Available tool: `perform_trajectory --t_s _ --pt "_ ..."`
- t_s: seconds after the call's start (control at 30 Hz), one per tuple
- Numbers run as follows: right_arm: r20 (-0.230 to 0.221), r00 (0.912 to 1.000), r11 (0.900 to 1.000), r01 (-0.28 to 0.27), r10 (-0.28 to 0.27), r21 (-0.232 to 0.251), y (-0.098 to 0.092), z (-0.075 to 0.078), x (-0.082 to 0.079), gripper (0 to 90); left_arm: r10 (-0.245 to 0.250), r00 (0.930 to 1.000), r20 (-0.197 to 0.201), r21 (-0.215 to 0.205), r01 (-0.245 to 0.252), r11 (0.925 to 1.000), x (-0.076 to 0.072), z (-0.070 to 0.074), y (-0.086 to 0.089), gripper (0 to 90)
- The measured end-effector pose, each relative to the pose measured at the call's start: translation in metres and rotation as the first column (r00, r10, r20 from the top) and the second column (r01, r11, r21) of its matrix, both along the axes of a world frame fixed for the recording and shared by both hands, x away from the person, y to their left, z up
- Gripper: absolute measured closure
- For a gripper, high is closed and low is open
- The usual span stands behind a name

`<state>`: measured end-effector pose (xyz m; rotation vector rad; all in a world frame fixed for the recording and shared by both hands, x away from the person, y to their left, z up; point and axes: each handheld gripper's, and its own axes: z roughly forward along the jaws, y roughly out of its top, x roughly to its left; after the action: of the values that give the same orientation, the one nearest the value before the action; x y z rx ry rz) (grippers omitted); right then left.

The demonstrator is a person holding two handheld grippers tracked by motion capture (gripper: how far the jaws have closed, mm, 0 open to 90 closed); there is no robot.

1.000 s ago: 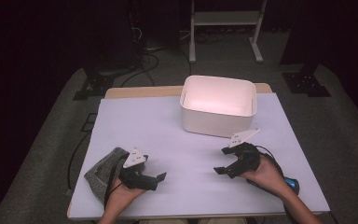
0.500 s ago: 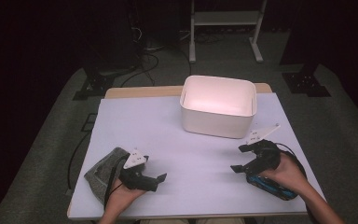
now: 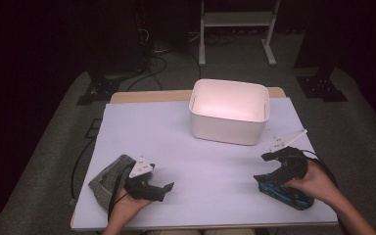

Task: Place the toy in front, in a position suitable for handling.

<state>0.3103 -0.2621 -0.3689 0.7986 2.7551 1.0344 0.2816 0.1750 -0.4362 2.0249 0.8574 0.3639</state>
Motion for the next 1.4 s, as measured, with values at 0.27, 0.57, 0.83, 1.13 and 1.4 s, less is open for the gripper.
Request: perform_trajectory --t_s 0.27,0.57,0.83,1.13,1.4 --pt "-0.019 0.9998 0.998 0.006 -0.008 -0.056 -0.015 -0.007 -0.009 14.4 0.004 1.0 -0.002 0.001 -0.004 1.0 0.0 -0.001 0.002 2.4" --pt "-0.053 0.9979 0.994 0.032 -0.038 -0.106 -0.029 -0.015 -0.019 14.4 0.001 1.0 0.001 0.008 -0.001 1.0 -0.002 0.0 0.0 2.4" --pt "-0.08 0.994 0.983 0.06 -0.075 -0.173 -0.044 -0.034 -0.022 14.4 0.002 1.0 0.0 0.009 -0.002 1.0 -0.001 0.0 0.001 2.4" --pt "-0.107 0.9884 0.973 0.082 -0.107 -0.216 -0.055 -0.05 -0.024 14.4 0.002 1.0 -0.001 0.015 -0.002 0.9999 -0.001 -0.001 0.002 2.4" --pt "-0.116 0.9889 0.966 0.061 -0.093 -0.253 -0.053 -0.06 -0.023 14.4 0.005 1.0 0.003 0.023 -0.005 0.9997 -0.002 0.001 0.001 2.4"
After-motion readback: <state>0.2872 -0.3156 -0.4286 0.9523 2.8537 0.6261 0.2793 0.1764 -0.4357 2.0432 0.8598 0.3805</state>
